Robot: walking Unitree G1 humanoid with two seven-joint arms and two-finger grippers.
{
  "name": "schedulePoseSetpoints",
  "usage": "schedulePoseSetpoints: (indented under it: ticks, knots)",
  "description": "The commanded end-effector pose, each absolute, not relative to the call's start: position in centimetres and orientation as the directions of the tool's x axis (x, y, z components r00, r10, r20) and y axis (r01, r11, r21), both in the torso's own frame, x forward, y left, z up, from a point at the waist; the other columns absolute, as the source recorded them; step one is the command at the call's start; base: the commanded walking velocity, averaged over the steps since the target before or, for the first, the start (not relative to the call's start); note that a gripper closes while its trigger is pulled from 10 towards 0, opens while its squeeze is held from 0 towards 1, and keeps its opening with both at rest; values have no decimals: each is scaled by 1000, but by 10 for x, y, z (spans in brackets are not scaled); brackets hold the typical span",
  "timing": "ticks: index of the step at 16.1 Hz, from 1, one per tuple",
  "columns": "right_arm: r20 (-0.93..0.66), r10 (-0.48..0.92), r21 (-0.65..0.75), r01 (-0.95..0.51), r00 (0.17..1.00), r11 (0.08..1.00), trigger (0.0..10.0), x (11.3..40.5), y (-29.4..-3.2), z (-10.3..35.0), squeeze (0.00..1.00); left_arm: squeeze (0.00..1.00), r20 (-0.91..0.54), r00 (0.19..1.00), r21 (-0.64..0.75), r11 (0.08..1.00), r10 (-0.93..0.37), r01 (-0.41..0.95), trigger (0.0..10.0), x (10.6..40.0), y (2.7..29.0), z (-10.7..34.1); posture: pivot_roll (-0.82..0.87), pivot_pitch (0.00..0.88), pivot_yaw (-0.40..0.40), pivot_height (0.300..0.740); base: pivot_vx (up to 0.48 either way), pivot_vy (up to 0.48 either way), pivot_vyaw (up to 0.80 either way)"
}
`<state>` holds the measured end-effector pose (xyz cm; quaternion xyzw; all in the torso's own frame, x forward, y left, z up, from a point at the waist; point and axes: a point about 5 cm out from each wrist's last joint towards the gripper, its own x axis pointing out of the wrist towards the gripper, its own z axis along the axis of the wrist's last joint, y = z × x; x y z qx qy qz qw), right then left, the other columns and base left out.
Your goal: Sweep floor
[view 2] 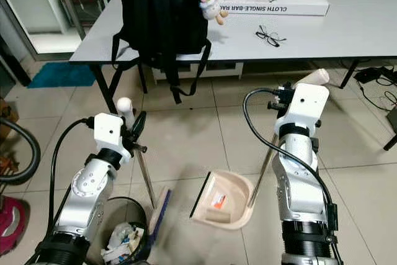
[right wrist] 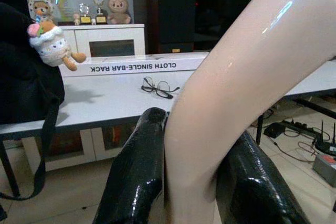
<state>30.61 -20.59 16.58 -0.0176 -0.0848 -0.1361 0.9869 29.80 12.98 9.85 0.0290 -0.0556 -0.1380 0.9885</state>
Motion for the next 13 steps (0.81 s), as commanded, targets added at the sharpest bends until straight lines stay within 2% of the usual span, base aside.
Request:
schedulePoseSetpoints:
  ticks: [1,13]
  knots:
    - [221,-265,-15,275,939,961,10000,309,-207,181,0,0,125,952,88,959,-280,271,10000,298,129,105,-141,0,42,740,0,0,0]
    - [212,-260,-17,269,942,963,10000,308,-205,178,0,0,108,951,87,956,-289,280,10000,293,129,102,-145,0,42,740,-280,0,0]
